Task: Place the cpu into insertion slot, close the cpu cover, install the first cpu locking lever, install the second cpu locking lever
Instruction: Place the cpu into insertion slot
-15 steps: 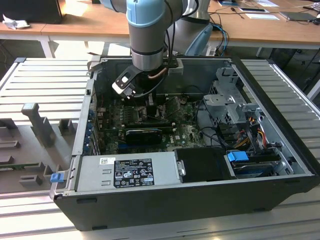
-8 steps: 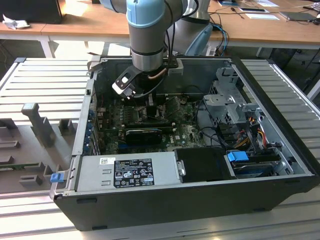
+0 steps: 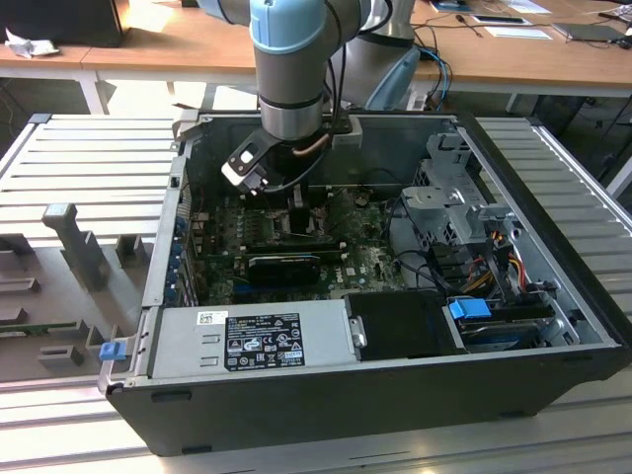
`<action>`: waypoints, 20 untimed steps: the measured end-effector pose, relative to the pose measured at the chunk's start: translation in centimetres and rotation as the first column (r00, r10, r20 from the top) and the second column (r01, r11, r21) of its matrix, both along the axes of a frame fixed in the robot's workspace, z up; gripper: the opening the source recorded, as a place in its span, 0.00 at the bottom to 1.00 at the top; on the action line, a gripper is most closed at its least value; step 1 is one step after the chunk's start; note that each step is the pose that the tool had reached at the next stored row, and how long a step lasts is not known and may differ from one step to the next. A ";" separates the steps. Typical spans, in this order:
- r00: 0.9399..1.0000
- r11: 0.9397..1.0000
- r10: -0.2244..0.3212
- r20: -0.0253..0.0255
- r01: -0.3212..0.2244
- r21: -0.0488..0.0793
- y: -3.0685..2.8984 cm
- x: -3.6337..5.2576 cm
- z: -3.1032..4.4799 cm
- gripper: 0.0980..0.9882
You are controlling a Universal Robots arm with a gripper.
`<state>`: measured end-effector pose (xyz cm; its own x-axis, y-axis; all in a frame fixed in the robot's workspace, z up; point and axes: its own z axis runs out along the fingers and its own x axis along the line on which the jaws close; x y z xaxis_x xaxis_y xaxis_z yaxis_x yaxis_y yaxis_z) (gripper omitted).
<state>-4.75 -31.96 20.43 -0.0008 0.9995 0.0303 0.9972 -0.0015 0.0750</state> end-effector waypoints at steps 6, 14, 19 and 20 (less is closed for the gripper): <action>1.000 1.000 0.000 0.000 0.000 -0.001 0.00 0.00 0.44 0.27; 1.000 1.000 -0.001 0.000 0.001 -0.001 0.00 0.00 0.65 0.01; 1.000 1.000 -0.001 0.000 0.001 -0.001 0.00 0.00 0.77 0.01; 1.000 1.000 -0.001 0.000 0.001 -0.001 0.00 0.00 0.79 0.01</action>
<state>-4.74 -31.96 21.23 0.0005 0.9996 0.0289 0.9972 -0.0027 0.0747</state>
